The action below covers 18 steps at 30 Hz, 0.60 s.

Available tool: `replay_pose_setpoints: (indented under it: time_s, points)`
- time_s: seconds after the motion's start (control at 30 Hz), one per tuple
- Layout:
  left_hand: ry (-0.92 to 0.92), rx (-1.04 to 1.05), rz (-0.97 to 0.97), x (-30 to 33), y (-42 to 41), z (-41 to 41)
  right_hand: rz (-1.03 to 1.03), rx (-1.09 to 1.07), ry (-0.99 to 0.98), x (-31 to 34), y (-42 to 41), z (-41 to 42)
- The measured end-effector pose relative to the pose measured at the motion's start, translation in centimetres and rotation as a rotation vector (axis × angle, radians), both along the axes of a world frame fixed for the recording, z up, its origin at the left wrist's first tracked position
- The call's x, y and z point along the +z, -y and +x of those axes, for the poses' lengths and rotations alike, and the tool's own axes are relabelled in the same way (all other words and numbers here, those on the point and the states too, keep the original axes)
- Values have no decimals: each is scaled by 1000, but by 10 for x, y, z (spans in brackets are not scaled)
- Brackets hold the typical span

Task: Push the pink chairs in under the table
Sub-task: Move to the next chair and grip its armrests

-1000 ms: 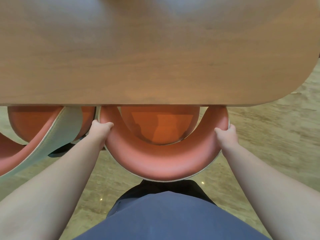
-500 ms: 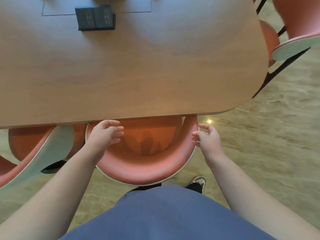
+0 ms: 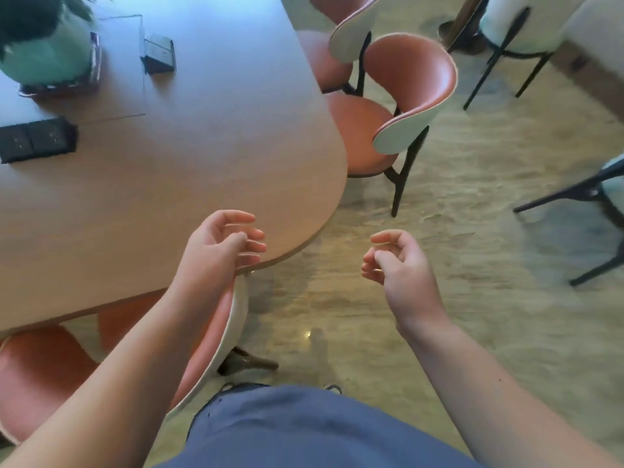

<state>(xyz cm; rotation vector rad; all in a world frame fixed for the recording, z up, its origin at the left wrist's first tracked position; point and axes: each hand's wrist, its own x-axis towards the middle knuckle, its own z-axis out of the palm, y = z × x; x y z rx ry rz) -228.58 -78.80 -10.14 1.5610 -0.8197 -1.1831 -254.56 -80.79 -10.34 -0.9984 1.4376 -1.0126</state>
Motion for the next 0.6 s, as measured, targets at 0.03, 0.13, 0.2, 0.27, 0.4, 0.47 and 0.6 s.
replay_pose_setpoints:
  time_s: [0.03,0.13,0.2,0.27,0.4,0.47,0.6]
  points:
    - [-3,-34,-17,7,9,-21,-17,-26,16,9,2,-20]
    - [14,-126,-73,27,36,-73,-76,-119,77,34,9,-72]
    - [31,-171,-104,39,55,-100,-113,-154,107,46,13,-102]
    - [47,-218,-160,51,73,-124,-155,-180,133,55,17,-127]
    - [71,-312,-291,75,108,-166,-243,-254,142,69,36,-166]
    - [87,-356,-323,78,129,-184,-257,-271,118,70,52,-182]
    - [70,-390,-285,68,185,-220,-257,-278,53,66,91,-211]
